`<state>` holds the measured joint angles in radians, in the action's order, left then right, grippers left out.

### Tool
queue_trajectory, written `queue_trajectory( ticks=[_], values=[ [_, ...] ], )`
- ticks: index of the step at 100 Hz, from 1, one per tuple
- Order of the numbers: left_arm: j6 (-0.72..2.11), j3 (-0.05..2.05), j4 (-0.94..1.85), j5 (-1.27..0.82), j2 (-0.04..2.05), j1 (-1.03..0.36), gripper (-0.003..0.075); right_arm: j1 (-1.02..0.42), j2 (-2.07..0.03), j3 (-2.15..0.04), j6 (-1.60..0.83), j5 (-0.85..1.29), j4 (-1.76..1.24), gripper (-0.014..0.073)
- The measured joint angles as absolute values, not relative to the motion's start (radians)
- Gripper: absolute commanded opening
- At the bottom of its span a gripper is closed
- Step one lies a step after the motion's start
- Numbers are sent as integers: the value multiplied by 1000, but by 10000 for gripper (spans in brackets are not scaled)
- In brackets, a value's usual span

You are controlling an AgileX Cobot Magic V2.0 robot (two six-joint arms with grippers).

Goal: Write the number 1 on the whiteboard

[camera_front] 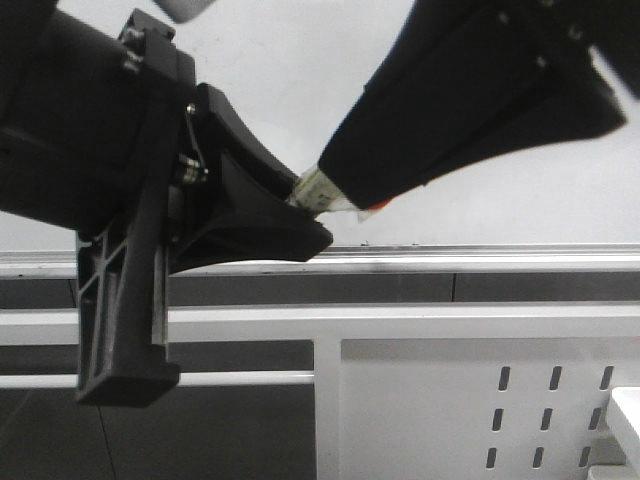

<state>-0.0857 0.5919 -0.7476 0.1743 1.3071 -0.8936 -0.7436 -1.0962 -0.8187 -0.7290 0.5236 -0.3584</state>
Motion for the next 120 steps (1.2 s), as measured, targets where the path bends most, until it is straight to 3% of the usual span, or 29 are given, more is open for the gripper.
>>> queue_trajectory(
  ticks=[20, 27, 37, 53, 63, 75, 82, 98, 120],
  values=[
    [-86, 592, -748, 182, 1303, -894, -20, -744, -1098, -819, -729, 506, -346, 343],
    [-86, 592, -748, 188, 1299, -894, -20, -744, -1098, -819, -729, 505, -344, 235],
    [-86, 592, -753, 186, 1297, -894, -20, -744, -1098, -819, -729, 497, -331, -76],
    [-89, 590, -751, 170, 1278, -894, -4, -744, -1098, -819, -732, 487, -318, -69],
    [-89, 590, -751, 151, 1260, -894, 146, -744, -1098, -821, -734, 478, -315, -69],
    [-89, 590, -735, 137, 1237, -895, 449, -744, -1098, -823, -734, 480, -311, -69],
    [-89, 590, -678, 124, 1219, -895, 522, -744, -1093, -823, -732, 480, -310, -69],
    [-89, 587, -520, 45, 1160, -895, 453, -736, -1016, -823, -712, 445, -308, -69],
    [-89, 505, -366, 134, 1010, -877, 218, -611, -887, -821, -650, 463, -308, -69]
  ],
)
